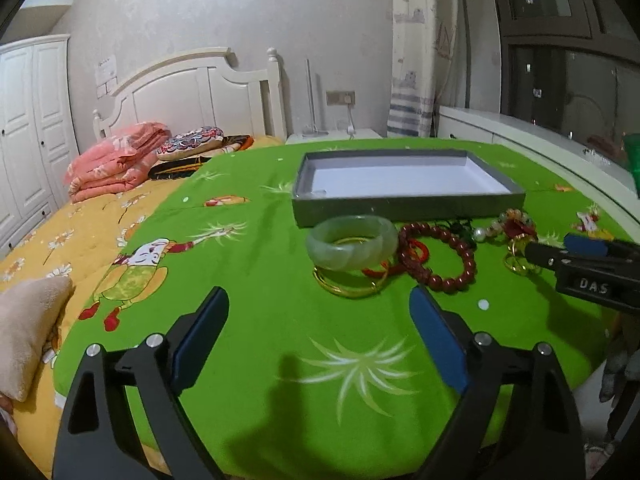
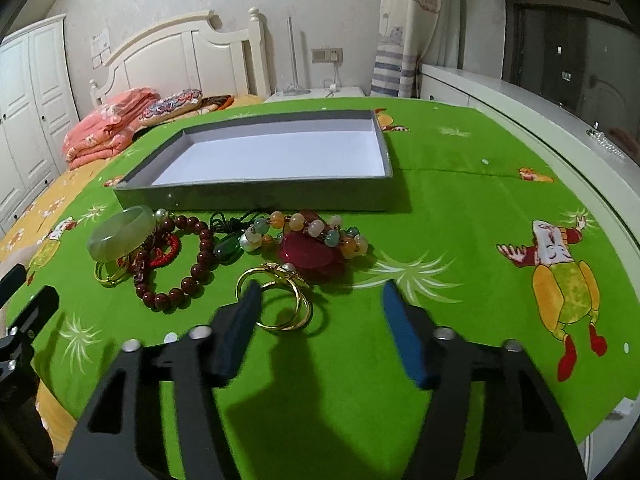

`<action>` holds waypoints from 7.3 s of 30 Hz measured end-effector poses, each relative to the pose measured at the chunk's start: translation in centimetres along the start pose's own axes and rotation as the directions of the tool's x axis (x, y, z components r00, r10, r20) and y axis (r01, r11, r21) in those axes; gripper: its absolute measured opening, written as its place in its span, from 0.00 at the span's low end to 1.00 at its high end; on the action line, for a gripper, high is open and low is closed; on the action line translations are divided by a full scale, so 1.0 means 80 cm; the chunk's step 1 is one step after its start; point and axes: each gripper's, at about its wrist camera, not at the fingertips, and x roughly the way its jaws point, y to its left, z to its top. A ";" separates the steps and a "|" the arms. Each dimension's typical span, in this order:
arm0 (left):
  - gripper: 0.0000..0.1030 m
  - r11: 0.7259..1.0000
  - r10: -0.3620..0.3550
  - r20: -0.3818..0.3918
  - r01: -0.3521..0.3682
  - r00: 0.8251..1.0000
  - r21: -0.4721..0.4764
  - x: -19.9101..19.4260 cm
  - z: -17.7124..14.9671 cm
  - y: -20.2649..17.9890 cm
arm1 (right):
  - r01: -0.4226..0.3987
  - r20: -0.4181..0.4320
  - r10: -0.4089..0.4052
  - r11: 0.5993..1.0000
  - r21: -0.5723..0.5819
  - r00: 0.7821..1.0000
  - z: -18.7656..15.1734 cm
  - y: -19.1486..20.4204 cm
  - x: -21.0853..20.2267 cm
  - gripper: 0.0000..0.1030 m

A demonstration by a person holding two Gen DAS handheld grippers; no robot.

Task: Organize jewelry
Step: 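Close the right gripper on the gold rings while the left gripper grasps the jade bangle, then lift the gold rings and jade bangle and carry both toward the grey tray, then open the right gripper over the tray while the left gripper releases the jade bangle, then grasp the multicolour bead bracelet with the right gripper while the left grasps the gold bangle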

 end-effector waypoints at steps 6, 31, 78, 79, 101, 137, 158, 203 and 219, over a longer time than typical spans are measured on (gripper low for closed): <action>0.91 0.999 -0.032 -0.003 0.032 0.999 -0.003 0.006 0.004 0.006 | 0.005 -0.001 -0.005 1.000 -0.028 1.000 -0.004 0.006 0.005 0.16; 0.78 0.993 -0.113 -0.072 0.114 0.991 0.009 0.070 0.055 -0.012 | -0.030 0.117 0.036 0.998 -0.049 0.992 -0.007 0.004 -0.038 0.08; 0.10 0.980 -0.189 -0.048 0.191 0.981 0.061 0.037 0.024 -0.020 | -0.062 0.154 0.078 0.993 -0.104 0.985 -0.013 0.026 -0.053 0.08; 0.09 0.980 -0.185 -0.043 0.187 0.982 0.062 0.035 0.024 -0.020 | -0.062 0.158 0.078 0.993 -0.103 0.984 -0.013 0.026 -0.053 0.08; 0.35 0.977 -0.168 -0.166 0.187 0.972 0.105 0.056 0.003 -0.027 | -0.081 0.150 0.093 0.993 -0.087 0.984 -0.013 0.026 -0.049 0.08; 0.14 0.989 -0.099 0.036 0.094 0.994 0.111 0.034 0.046 -0.033 | -0.061 0.195 0.086 0.989 -0.134 0.977 0.031 0.054 -0.030 0.08; 0.14 0.994 -0.096 -0.068 0.100 0.993 0.050 0.178 0.187 -0.055 | 0.024 0.088 -0.018 0.998 -0.063 0.996 0.180 0.047 0.106 0.08; 0.93 0.998 -0.029 0.038 0.026 0.999 0.060 0.052 0.062 0.007 | -0.071 0.042 0.076 0.990 -0.122 0.996 0.035 -0.015 -0.002 0.59; 0.95 0.995 -0.097 -0.019 0.096 0.995 -0.039 0.065 0.050 0.039 | 0.066 -0.031 -0.078 0.956 -0.286 0.996 0.031 0.019 0.033 0.59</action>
